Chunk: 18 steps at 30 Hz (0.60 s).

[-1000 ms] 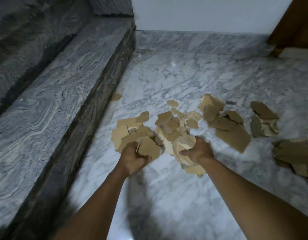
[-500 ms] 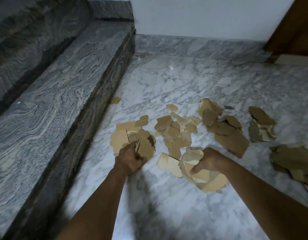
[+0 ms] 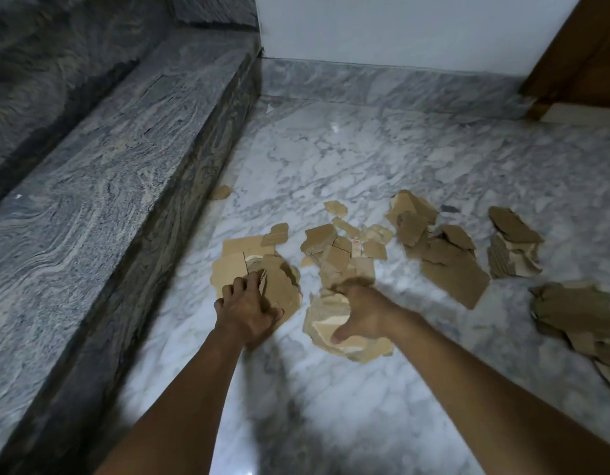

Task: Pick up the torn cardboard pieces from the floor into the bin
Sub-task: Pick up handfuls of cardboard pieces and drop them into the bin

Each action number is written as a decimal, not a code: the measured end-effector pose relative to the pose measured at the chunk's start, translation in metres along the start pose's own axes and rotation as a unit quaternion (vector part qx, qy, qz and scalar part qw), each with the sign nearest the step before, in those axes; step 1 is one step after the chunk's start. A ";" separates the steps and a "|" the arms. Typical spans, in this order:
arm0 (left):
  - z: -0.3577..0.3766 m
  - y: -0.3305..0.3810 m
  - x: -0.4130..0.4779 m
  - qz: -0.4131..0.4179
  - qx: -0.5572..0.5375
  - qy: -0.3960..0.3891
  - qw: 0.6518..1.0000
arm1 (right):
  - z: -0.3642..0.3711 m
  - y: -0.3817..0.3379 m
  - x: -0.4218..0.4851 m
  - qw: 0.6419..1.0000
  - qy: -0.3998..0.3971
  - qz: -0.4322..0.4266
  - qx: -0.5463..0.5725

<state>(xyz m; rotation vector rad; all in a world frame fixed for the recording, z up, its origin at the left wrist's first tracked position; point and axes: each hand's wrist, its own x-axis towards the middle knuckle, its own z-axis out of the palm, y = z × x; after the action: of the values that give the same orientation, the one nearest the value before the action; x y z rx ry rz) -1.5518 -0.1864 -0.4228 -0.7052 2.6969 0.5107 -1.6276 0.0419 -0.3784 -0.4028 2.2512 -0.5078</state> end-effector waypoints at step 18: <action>-0.050 -0.034 0.040 -0.042 -0.052 -0.065 0.996 | 0.010 -0.031 0.013 0.960 0.167 -0.100 -0.200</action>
<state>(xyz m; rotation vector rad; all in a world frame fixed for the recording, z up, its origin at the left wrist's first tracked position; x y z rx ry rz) -1.5778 -0.2510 -0.4022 -0.7808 2.5244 0.6559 -1.6248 0.0064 -0.3781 -0.8088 2.6633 -0.2284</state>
